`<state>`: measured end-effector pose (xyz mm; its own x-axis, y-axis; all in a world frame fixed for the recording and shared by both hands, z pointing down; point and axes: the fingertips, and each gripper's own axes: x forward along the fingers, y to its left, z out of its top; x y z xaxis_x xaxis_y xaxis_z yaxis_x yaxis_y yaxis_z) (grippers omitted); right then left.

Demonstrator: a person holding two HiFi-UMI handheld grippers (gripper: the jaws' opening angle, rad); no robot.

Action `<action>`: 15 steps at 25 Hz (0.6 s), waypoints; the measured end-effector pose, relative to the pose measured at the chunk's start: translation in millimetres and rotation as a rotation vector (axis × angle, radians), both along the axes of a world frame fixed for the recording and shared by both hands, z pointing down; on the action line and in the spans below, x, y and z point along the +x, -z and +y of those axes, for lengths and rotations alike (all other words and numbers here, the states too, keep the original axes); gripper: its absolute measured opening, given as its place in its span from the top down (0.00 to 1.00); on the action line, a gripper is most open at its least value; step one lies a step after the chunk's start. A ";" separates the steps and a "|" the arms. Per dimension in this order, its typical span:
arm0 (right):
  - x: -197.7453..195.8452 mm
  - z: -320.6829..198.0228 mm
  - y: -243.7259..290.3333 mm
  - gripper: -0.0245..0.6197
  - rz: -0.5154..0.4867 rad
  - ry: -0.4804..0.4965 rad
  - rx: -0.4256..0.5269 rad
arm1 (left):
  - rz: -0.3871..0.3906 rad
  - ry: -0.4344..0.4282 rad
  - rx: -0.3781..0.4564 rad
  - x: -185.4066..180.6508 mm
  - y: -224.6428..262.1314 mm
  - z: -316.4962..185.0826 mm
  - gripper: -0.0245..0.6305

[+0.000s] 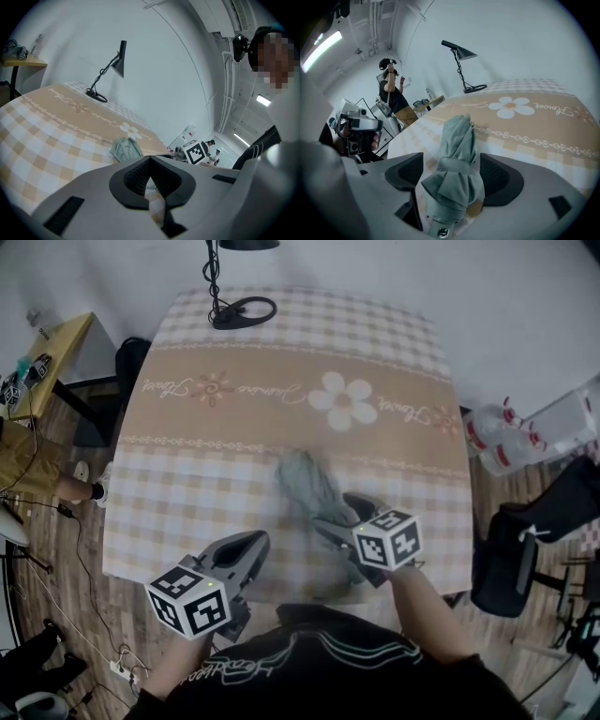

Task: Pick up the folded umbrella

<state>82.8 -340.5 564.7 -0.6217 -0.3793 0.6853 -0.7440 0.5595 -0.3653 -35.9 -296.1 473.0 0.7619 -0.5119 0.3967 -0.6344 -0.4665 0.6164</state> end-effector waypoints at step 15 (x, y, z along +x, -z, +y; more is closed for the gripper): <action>-15.1 -10.0 -42.5 0.37 0.074 -0.049 -0.075 | -0.024 0.073 -0.018 -24.1 -6.0 -1.6 0.97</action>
<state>67.7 -350.5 607.2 -0.5501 -0.3539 0.7564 -0.7963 0.4952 -0.3474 -60.0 -297.7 479.0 0.7128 -0.5588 0.4238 -0.6811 -0.4073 0.6085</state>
